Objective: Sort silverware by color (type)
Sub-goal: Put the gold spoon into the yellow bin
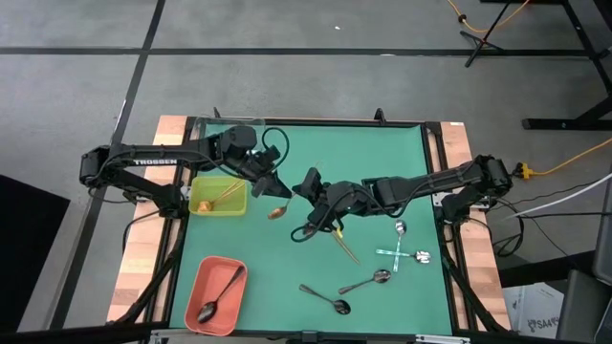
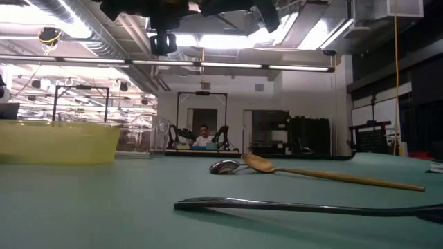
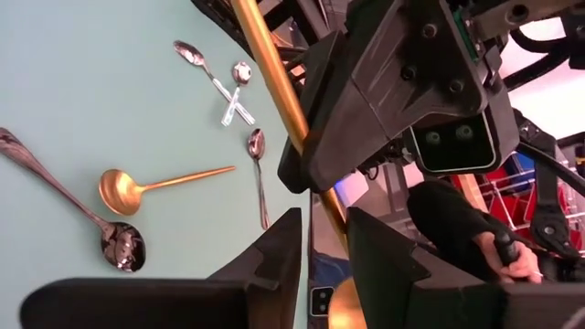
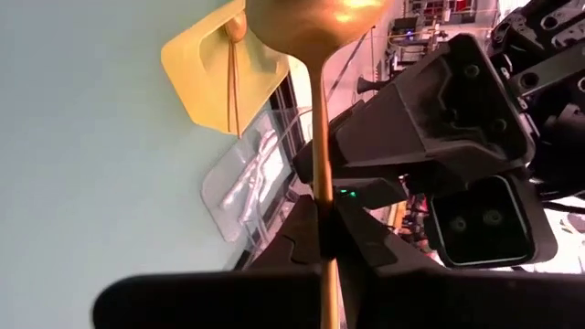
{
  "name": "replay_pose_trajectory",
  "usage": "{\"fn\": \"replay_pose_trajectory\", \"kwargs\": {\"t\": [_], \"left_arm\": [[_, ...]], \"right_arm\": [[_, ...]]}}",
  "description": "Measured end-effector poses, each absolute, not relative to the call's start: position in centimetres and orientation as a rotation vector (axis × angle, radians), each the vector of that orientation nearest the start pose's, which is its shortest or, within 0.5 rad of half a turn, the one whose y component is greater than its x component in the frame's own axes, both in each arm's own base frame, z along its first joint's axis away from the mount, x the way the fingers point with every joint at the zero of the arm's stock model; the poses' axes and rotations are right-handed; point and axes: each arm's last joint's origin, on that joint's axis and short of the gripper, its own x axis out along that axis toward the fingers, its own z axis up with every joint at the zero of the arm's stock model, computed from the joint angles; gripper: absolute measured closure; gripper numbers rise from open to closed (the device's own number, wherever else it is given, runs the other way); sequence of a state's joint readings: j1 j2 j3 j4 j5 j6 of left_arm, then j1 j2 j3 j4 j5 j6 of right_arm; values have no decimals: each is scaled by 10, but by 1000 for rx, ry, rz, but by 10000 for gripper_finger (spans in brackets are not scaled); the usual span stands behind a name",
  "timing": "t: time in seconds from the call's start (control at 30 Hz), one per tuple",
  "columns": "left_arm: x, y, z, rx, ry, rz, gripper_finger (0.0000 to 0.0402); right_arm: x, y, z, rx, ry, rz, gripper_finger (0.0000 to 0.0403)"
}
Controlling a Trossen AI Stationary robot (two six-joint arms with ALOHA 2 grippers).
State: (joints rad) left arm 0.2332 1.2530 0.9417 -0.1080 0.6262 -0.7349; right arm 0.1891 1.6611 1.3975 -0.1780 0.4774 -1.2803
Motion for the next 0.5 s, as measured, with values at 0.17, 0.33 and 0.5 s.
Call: {"fn": "replay_pose_trajectory", "kwargs": {"t": [0.17, 0.33, 0.5], "left_arm": [[269, 46, 299, -893, 517, -237, 318], [269, 46, 299, -923, 527, -244, 318], [270, 46, 300, -936, 514, -247, 318]], "right_arm": [[377, 55, 321, -1406, 549, 15, 402], [377, 54, 322, -1410, 559, -6, 402], [377, 55, 322, -1410, 554, -1, 402]]}}
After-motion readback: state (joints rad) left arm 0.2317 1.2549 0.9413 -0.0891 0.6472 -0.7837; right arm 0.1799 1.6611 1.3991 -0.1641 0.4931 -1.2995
